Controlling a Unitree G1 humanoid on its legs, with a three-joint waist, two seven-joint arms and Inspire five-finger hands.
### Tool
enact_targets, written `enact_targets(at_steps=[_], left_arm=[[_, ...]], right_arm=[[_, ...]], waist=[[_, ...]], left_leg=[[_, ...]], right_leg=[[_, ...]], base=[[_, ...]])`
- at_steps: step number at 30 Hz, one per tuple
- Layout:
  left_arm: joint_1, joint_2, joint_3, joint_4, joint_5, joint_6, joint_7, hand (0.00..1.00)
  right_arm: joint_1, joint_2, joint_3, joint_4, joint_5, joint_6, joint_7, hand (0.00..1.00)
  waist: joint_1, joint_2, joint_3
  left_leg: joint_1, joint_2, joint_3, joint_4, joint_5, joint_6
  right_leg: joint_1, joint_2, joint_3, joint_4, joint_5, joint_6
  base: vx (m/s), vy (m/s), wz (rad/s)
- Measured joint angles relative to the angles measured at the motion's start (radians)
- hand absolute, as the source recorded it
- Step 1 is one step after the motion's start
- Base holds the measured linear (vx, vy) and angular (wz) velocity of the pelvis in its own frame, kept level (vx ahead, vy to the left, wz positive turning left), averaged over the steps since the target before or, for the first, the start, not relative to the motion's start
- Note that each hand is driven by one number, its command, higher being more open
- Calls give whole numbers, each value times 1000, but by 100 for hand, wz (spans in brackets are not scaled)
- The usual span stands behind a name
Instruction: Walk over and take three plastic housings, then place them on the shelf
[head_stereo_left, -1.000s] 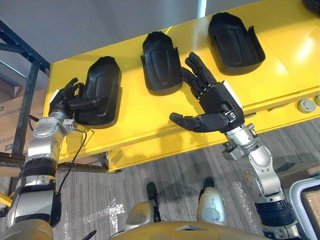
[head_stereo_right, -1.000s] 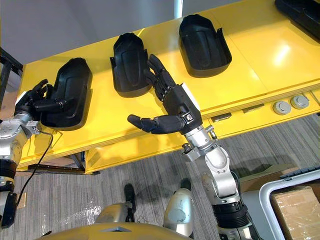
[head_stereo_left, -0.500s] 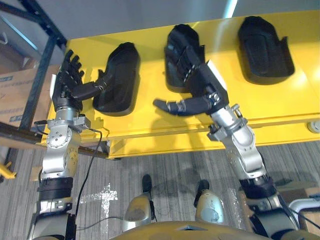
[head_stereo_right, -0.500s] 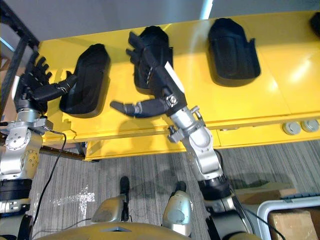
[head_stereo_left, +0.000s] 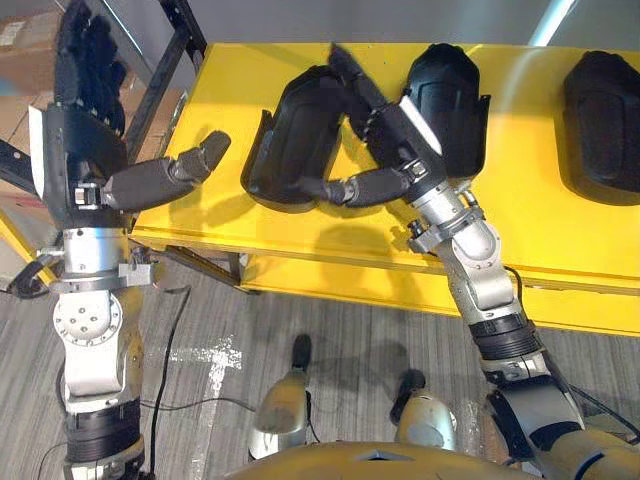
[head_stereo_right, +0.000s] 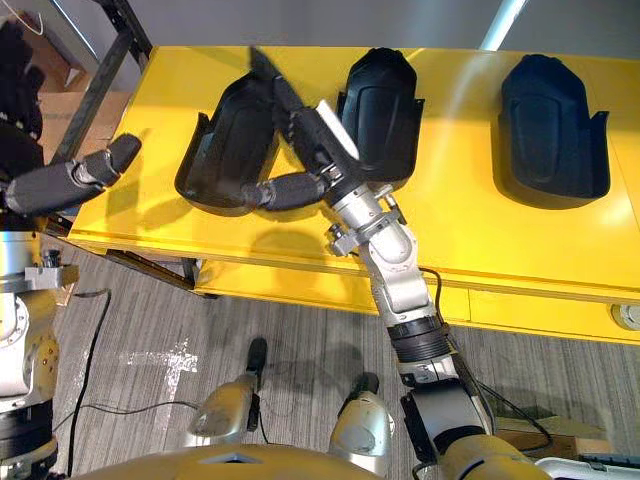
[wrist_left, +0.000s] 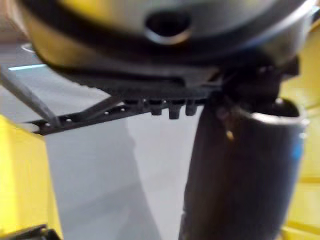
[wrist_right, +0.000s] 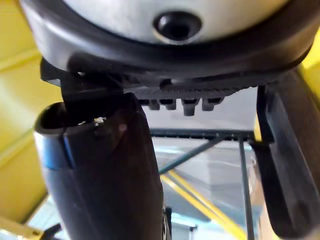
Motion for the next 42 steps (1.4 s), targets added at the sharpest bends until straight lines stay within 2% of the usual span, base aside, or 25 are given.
enact_targets(at_steps=[6,13,18,20,24,29,33,38,42], left_arm=[[55,-38,5,0,7,-18,13,100],[70,-101,19,0,-10,-105,47,100],[92,-124,21,-2,-10,-164,107,100],[92,-152,41,-22,-18,-222,102,100],[103,-170,54,-88,-43,-269,101,100],[103,-184,53,-114,-38,-274,103,100],[102,-184,52,-114,-39,-274,103,100],[101,-184,51,-114,-39,-273,103,100],[101,-184,51,-114,-40,-272,104,100]], right_arm=[[-2,5,68,-19,13,0,133,100],[-3,22,138,-140,14,13,239,100],[14,49,177,-145,11,65,246,100],[29,49,182,-145,9,75,247,100],[59,51,208,-144,-8,90,260,100],[60,53,229,-144,-20,92,282,100],[65,51,241,-133,-88,95,270,100],[77,40,236,-85,-130,93,200,100],[78,39,200,-82,-162,58,162,100]], waist=[[29,-20,19],[48,-36,47],[49,-43,56],[51,-49,74],[52,-66,88],[51,-66,122],[50,-67,123],[50,-69,125],[50,-71,128]], left_leg=[[-7,0,-8,-1,1,0],[-26,0,-14,1,4,0],[-32,0,-18,2,4,0],[-37,0,-18,3,4,0],[-39,0,-18,3,3,1],[-41,0,-18,3,3,1],[-43,0,-18,2,2,1],[-43,0,-18,1,2,1],[-43,0,-17,2,2,1]], right_leg=[[0,0,-9,0,0,0],[-13,1,-13,-2,1,1],[-13,2,-18,-7,1,1],[-14,3,-19,-12,1,-1],[-14,4,-19,-15,1,0],[-15,5,-19,-15,-1,-3],[-18,5,-19,-15,-2,-5],[-18,6,-18,-15,-2,-5],[-18,6,-17,-15,-2,-5]], base=[[-20,-37,4],[-14,-34,3],[-4,-22,2],[-44,-38,2],[-14,-33,0],[-23,-35,0],[-11,-38,0],[-13,-21,0],[0,0,0]])
